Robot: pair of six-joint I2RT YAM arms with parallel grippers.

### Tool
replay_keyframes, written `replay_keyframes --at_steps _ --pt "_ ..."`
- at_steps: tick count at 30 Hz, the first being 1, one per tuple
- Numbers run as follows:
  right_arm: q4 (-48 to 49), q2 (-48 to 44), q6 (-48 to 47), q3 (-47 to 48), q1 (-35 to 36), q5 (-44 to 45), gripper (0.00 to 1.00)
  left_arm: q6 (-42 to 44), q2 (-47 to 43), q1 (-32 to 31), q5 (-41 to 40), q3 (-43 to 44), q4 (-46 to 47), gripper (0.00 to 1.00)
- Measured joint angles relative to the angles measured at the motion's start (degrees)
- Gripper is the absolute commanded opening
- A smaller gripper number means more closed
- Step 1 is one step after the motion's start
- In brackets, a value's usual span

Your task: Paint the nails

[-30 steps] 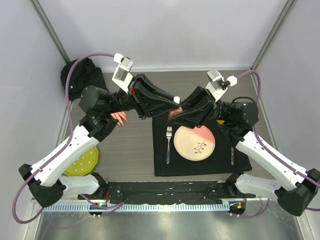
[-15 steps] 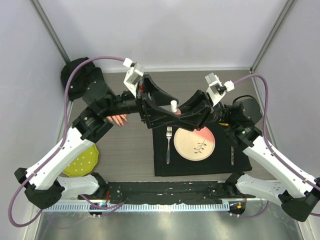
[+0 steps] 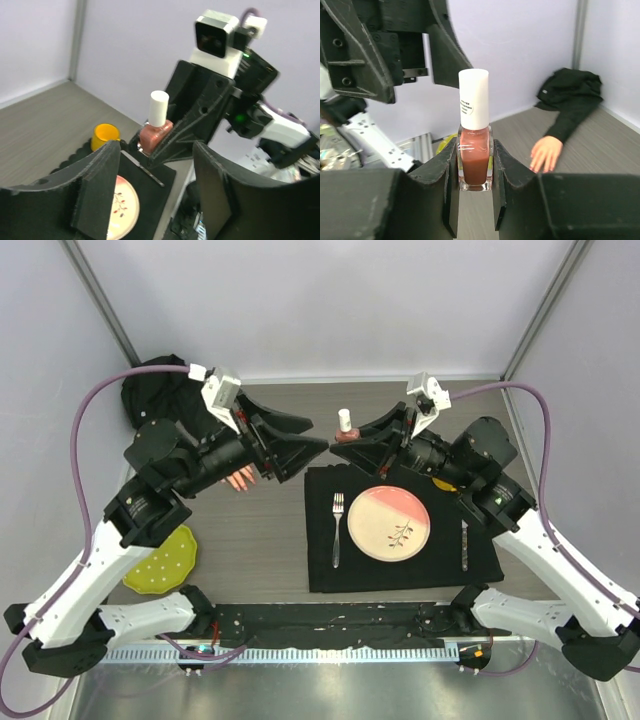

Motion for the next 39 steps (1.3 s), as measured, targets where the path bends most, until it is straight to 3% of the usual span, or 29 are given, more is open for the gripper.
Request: replay_keyframes --at_steps 6,16,24,30,33,34,36,39 --pt "-4.3 1.4 -2.6 1.6 0.5 6.9 0.02 1.8 3.6 -5.3 -12.8 1.0 -0.1 0.59" --pt "-6.7 1.8 -4.0 1.9 0.8 9.9 0.01 7.7 8.8 -13.4 -29.6 4.8 -0.3 0.54" --pt "-6.7 1.9 -4.5 1.9 1.1 10.4 0.01 7.9 11.9 -13.5 -35.4 9.2 -1.8 0.47" --pt "-6.7 1.9 -4.7 1.9 1.3 10.4 0.01 7.3 14.4 -13.5 -34.8 11.6 -3.5 0.39" --pt "-6.7 1.9 -4.8 1.9 1.4 10.4 0.01 6.4 14.8 -13.5 -33.5 11.6 -4.5 0.28" --pt "-6.6 1.9 -4.8 1.9 1.4 10.4 0.01 6.1 14.8 -13.6 -33.0 11.6 -4.9 0.15" --pt "-6.5 1.8 -4.8 1.9 1.4 10.4 0.01 5.8 14.8 -13.6 -31.8 11.6 -5.4 0.03" --pt "-6.3 1.8 -4.8 1.9 1.4 9.8 0.01 6.1 14.8 -12.9 -28.4 11.6 -5.3 0.00"
